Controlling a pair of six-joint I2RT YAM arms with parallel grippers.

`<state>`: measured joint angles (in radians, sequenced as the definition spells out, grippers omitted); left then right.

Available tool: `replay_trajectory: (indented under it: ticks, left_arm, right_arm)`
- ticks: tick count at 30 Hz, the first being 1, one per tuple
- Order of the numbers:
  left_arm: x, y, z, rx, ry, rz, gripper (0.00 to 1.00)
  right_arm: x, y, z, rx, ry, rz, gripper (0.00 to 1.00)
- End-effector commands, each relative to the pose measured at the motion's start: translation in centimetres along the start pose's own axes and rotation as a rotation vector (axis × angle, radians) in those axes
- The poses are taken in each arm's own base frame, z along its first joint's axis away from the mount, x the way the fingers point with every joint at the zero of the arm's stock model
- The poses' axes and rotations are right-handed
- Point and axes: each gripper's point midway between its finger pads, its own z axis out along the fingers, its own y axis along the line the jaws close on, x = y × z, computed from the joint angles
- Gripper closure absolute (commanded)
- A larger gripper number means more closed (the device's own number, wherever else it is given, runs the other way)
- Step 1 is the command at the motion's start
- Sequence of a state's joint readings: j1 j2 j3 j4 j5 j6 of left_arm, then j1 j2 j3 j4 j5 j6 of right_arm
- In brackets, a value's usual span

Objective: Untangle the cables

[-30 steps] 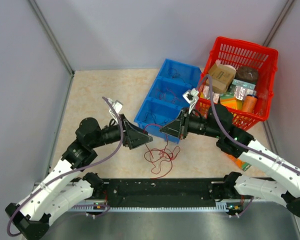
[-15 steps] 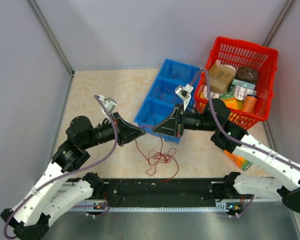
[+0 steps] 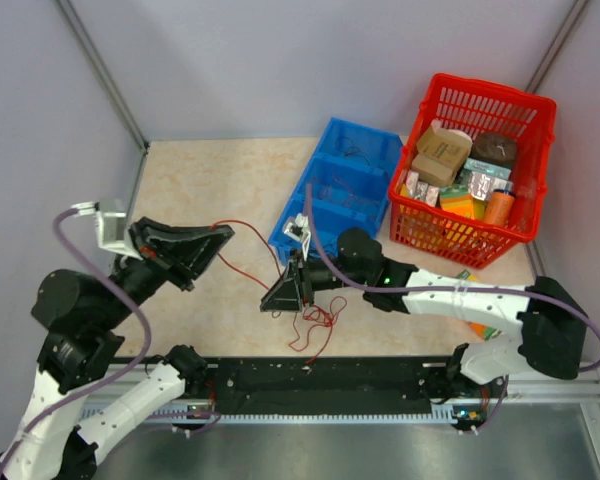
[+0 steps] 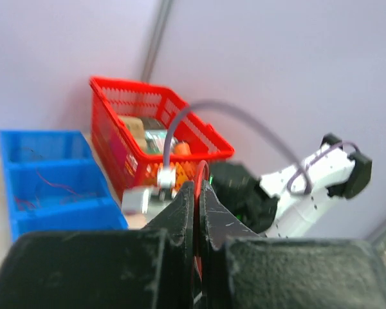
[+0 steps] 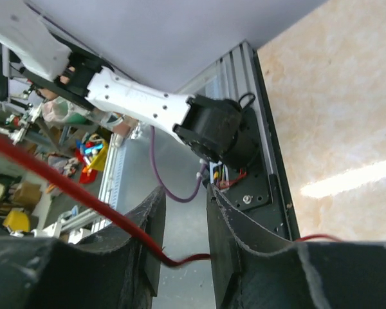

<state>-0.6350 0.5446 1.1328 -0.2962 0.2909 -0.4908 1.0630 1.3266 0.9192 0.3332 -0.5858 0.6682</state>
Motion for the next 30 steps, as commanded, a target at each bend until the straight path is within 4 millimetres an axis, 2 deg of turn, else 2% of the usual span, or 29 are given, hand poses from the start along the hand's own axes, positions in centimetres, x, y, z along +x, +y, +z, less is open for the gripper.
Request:
replay_trajectory:
  ticks: [1,3,6,9,10,11,13,15,17,18,20,22,23,25,26,29,30]
  left_arm:
    - [-7.1,-0.2,-2.2,-0.108,-0.237,0.112,1.00]
    - [-9.5,-1.0,-3.2,-0.111,-0.313,0.150,1.00]
    - [-13.1,-2.5,-4.8,-0.107,-0.420,0.208,1.00]
    - [-16.7,-3.5,-6.9,-0.142,-0.527,0.271,1.00]
    - [-17.5,-3.9,-7.5,-0.147,-0.553,0.296,1.00]
    - [-18.3,-4.3,-8.1,-0.149,-0.572,0.314,1.00]
    - [-19.0,-4.6,-8.8,-0.162,-0.583,0.337,1.00]
    - [-18.6,-4.1,-8.7,-0.182,-0.568,0.325,1.00]
    - [-17.1,-2.9,-8.1,-0.207,-0.531,0.289,1.00]
    - [-16.0,-1.8,-7.5,-0.234,-0.499,0.263,1.00]
    - [-13.1,0.9,-6.1,-0.302,-0.428,0.197,1.00]
    - [-9.1,4.0,-4.3,-0.379,-0.325,0.116,1.00]
    - [-6.5,5.6,-3.2,-0.415,-0.252,0.071,1.00]
    - [-1.0,7.6,-1.2,-0.418,-0.101,-0.007,1.00]
    - [1.9,7.8,0.0,-0.377,-0.014,-0.045,1.00]
    - [9.0,6.6,2.5,-0.201,0.197,-0.174,1.00]
    - [10.0,6.4,2.9,-0.170,0.224,-0.204,1.00]
  right_arm:
    - [1.4,-0.7,2.0,-0.077,-0.040,0.015,0.68]
    - [2.6,-2.3,2.7,-0.062,-0.040,0.050,0.66]
    - [4.3,-6.5,3.3,0.087,-0.027,0.096,0.66]
    - [6.6,-10.5,3.0,0.257,0.017,0.129,0.68]
    - [7.2,-11.4,2.7,0.297,0.026,0.131,0.71]
    - [7.5,-12.1,2.3,0.333,0.025,0.139,0.78]
    - [7.2,-12.4,1.4,0.369,-0.001,0.136,1.00]
    - [5.9,-11.5,0.6,0.370,-0.040,0.094,1.00]
    - [3.8,-9.7,-0.5,0.359,-0.086,0.039,1.00]
    - [2.9,-8.9,-0.9,0.353,-0.101,0.007,1.00]
    - [0.6,-6.0,-2.2,0.307,-0.140,-0.056,1.00]
    - [-0.8,-4.1,-3.3,0.293,-0.168,-0.085,1.00]
    - [-1.6,-3.2,-3.8,0.286,-0.188,-0.099,1.00]
    - [-2.8,-1.8,-5.0,0.285,-0.220,-0.107,1.00]
    - [-3.4,-1.2,-5.4,0.281,-0.240,-0.111,1.00]
    - [-4.8,0.2,-6.7,0.274,-0.283,-0.119,1.00]
    - [-5.1,0.3,-7.1,0.287,-0.291,-0.120,1.00]
